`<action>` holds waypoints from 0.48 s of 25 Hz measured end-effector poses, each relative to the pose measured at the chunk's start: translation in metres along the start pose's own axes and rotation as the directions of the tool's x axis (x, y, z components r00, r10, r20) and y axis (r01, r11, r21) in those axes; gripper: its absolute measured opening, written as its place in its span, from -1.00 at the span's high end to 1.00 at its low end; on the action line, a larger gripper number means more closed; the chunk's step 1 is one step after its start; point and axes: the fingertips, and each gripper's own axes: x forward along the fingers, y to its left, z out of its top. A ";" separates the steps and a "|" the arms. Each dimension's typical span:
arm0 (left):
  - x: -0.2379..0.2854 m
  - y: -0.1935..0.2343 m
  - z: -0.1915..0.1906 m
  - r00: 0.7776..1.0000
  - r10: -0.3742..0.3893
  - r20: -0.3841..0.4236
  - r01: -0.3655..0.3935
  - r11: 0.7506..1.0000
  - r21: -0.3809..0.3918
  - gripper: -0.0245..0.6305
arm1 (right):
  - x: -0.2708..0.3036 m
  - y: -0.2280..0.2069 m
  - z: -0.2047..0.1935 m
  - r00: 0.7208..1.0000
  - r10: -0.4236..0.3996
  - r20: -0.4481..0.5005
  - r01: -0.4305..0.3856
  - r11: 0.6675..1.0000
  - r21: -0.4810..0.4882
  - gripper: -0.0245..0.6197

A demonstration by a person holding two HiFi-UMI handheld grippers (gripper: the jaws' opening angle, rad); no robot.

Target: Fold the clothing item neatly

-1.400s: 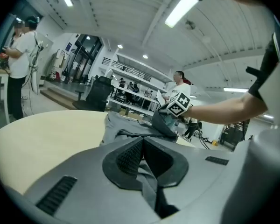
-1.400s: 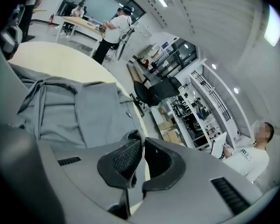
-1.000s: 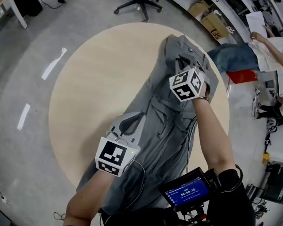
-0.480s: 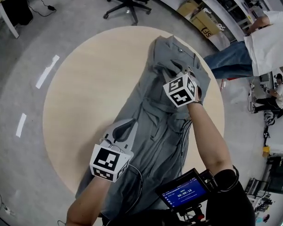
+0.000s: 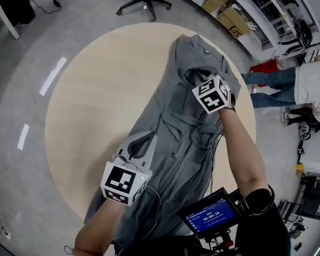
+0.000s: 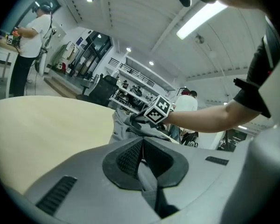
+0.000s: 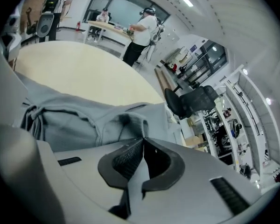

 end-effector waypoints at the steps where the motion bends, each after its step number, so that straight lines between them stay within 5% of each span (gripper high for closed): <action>1: -0.001 0.001 0.003 1.000 -0.004 0.012 0.004 1.000 -0.009 0.92 | -0.005 -0.012 0.013 0.999 -0.045 0.022 0.045 0.998 -0.039 0.88; 3: -0.001 0.004 0.010 0.999 -0.003 0.038 0.004 1.000 -0.024 0.92 | -0.011 -0.033 0.047 0.985 -0.148 0.090 0.163 0.967 -0.196 0.88; 6: -0.002 0.004 0.010 0.999 0.005 0.052 -0.003 1.000 -0.029 0.92 | -0.014 -0.038 0.093 0.941 -0.253 0.222 0.330 0.829 -0.451 0.87; 8: -0.004 0.005 0.006 0.999 0.002 0.048 0.000 0.999 -0.035 0.92 | -0.006 -0.030 0.109 0.934 -0.263 0.240 0.354 0.769 -0.533 0.86; 10: -0.008 0.004 0.006 0.999 -0.005 0.048 0.007 0.999 -0.048 0.92 | 0.005 -0.023 0.110 0.949 -0.246 0.196 0.314 0.785 -0.534 0.57; 12: -0.012 0.002 0.012 0.998 -0.014 0.057 0.017 0.999 -0.052 0.92 | 0.007 -0.024 0.104 0.961 -0.231 0.154 0.275 0.857 -0.436 0.54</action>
